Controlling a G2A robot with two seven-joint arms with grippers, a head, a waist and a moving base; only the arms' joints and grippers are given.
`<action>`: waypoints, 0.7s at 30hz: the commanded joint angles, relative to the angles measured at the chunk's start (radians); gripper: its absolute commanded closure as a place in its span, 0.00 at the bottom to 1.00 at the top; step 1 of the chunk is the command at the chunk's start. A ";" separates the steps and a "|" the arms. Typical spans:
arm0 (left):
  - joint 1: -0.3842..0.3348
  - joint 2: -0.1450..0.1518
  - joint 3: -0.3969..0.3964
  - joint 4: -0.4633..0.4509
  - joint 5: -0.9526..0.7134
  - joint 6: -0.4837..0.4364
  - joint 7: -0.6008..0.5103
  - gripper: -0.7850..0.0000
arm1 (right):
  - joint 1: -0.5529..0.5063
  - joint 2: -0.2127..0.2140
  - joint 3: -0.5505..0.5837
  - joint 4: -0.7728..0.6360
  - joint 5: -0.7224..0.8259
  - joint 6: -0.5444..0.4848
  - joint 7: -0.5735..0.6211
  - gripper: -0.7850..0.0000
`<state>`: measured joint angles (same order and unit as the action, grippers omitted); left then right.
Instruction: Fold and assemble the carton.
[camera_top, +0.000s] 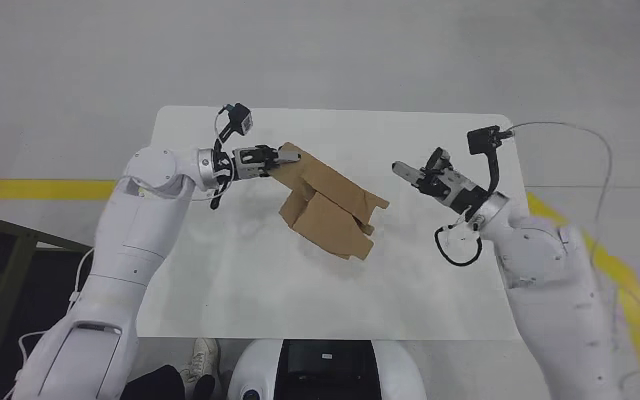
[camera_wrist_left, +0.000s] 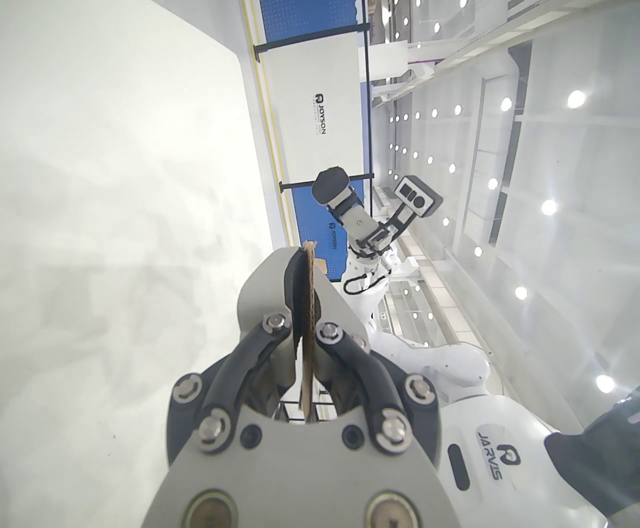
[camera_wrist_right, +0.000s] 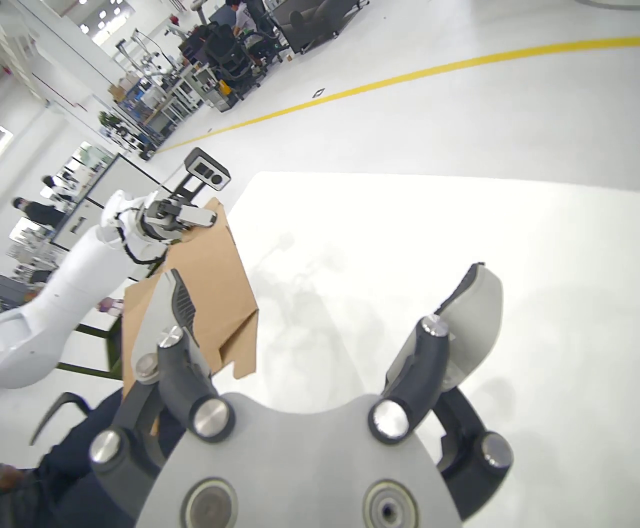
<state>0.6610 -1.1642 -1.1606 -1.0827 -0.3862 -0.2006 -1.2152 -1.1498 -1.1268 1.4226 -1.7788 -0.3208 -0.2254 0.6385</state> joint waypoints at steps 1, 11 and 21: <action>0.003 -0.001 0.004 0.001 -0.021 -0.022 -0.023 1.00 | 0.007 -0.001 -0.001 0.034 0.102 0.008 0.036 0.00; -0.012 -0.008 0.042 0.029 -0.069 -0.149 -0.147 1.00 | 0.089 -0.001 -0.059 0.133 0.468 0.120 0.397 0.00; -0.032 -0.017 0.064 0.075 -0.142 -0.160 -0.211 1.00 | 0.141 -0.010 -0.132 0.200 0.609 0.100 0.480 0.00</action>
<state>0.6284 -1.1814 -1.0959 -1.0070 -0.5296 -0.3603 -1.4264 -1.0085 -1.1372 1.2902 -1.5783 0.2894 -0.1259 1.1182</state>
